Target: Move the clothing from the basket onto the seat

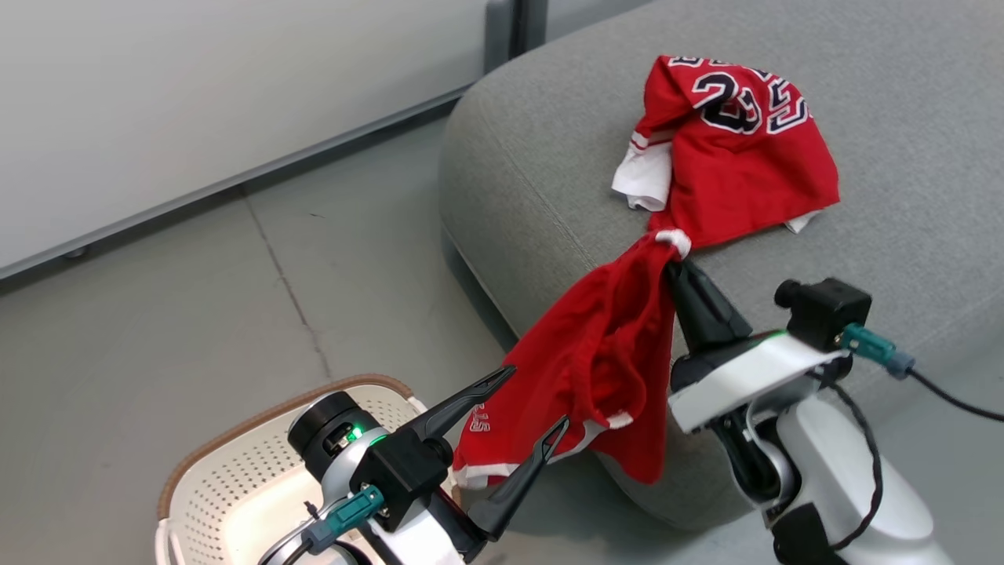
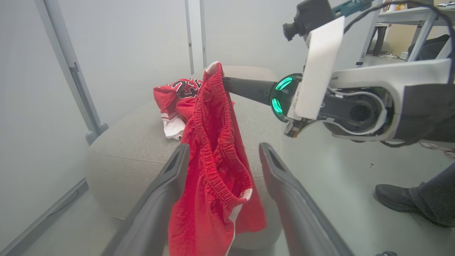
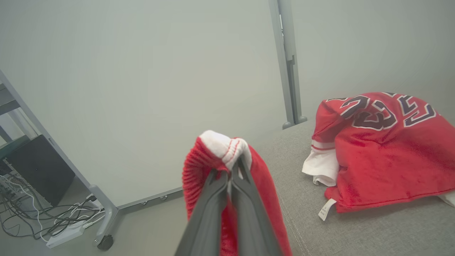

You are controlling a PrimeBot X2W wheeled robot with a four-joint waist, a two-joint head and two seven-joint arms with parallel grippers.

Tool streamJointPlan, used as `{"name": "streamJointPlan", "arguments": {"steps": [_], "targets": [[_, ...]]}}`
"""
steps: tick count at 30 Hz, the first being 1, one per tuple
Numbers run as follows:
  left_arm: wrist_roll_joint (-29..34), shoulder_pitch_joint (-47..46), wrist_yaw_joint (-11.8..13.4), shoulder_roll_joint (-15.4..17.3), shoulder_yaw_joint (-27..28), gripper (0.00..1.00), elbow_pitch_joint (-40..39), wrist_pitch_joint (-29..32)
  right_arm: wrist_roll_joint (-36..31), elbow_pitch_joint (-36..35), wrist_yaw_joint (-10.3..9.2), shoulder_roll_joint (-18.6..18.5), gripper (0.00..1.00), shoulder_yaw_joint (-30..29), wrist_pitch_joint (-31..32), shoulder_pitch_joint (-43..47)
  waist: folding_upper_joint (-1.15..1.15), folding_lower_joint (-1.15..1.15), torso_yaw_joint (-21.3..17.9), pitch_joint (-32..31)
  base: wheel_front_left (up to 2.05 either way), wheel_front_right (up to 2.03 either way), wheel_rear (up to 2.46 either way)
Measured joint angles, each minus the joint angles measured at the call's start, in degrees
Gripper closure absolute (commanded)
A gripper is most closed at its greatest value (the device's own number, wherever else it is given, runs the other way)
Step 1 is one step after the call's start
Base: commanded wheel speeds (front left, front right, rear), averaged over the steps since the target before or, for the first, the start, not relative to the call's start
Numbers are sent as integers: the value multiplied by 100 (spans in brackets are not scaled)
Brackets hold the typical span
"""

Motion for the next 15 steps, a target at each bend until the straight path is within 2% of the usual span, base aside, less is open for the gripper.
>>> {"name": "streamJointPlan", "arguments": {"steps": [6,15], "targets": [[56,-154,-13,111,-7,0,-143,100,-57,-143,0,-143,100,-427,-31,-608,0,0,-254,253,0,0,0],[151,-585,-84,322,51,0,-428,309,-147,-220,0,-677,100,-1438,-41,-2354,0,0,-317,713,0,0,0]]}}
